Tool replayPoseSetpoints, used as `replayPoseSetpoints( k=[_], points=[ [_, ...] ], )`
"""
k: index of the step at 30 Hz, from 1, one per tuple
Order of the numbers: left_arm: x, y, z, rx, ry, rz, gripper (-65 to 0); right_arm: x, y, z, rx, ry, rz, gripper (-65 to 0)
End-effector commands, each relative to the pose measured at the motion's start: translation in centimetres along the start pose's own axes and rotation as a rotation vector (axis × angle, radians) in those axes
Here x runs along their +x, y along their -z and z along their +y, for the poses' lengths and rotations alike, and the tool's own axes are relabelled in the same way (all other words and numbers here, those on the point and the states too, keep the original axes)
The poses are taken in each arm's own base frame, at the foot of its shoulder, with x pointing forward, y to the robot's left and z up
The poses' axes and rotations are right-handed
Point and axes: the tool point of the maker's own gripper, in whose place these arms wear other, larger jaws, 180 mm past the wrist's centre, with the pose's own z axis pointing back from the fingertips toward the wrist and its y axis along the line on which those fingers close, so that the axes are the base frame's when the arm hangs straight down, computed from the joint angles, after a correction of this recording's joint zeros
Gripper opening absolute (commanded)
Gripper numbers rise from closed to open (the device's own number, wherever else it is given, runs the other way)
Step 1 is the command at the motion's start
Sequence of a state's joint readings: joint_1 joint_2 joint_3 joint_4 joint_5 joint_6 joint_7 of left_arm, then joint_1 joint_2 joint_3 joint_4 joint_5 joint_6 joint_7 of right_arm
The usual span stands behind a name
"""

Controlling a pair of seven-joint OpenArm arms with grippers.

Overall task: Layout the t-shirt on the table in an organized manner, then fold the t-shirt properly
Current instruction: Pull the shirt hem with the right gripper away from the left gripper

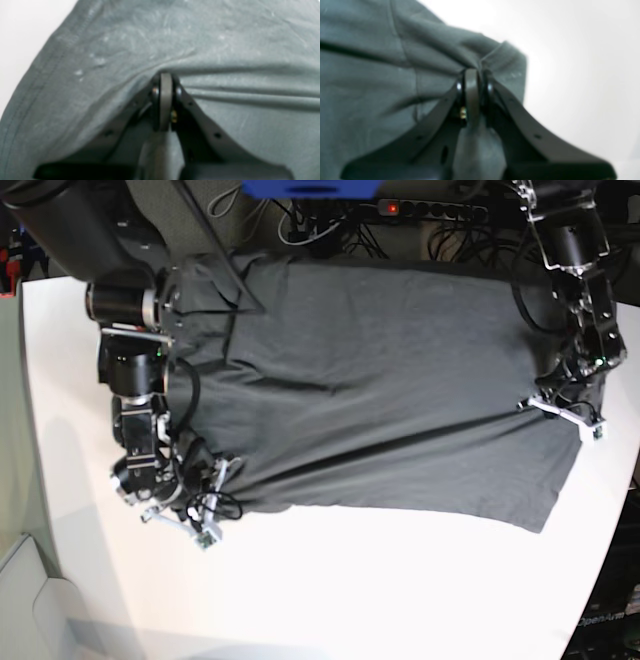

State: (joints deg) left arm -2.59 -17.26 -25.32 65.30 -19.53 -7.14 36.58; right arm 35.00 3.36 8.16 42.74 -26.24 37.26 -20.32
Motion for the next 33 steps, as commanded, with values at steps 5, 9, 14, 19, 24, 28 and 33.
replayPoseSetpoints(
  k=[5,9,14,19,24,28,33],
  points=[
    [-5.2,0.0,2.6,0.093,0.017,0.185,-65.0,3.4,-1.4,-3.6,-0.080,-0.025,-0.063,-63.0],
    [-5.2,0.0,2.6,0.093,0.015,0.184,-65.0,3.9,-1.8,-4.7,-0.097,-0.031,-0.069,-62.9],
    [-5.4,0.0,2.6,0.092,0.013,0.187,-65.0,4.0,-1.8,-4.8,-0.099,-0.033,-0.072,-62.9],
    [-5.2,-0.1,2.5,0.090,0.016,0.186,-65.0,6.2,-2.3,-5.8,-0.122,-0.031,-0.144,-62.9],
    [-5.5,-0.2,2.6,0.092,0.017,0.192,-65.0,7.8,-4.4,-10.6,-0.270,0.066,-0.218,-63.0],
    [-6.2,-0.4,2.9,0.097,0.017,0.205,-65.0,8.7,-5.4,-12.2,-0.303,0.111,-0.264,-63.0],
    [-6.9,-0.2,2.0,0.081,0.006,0.214,-65.0,8.3,-5.7,-12.9,-0.311,0.159,-0.273,-62.7]
  ],
)
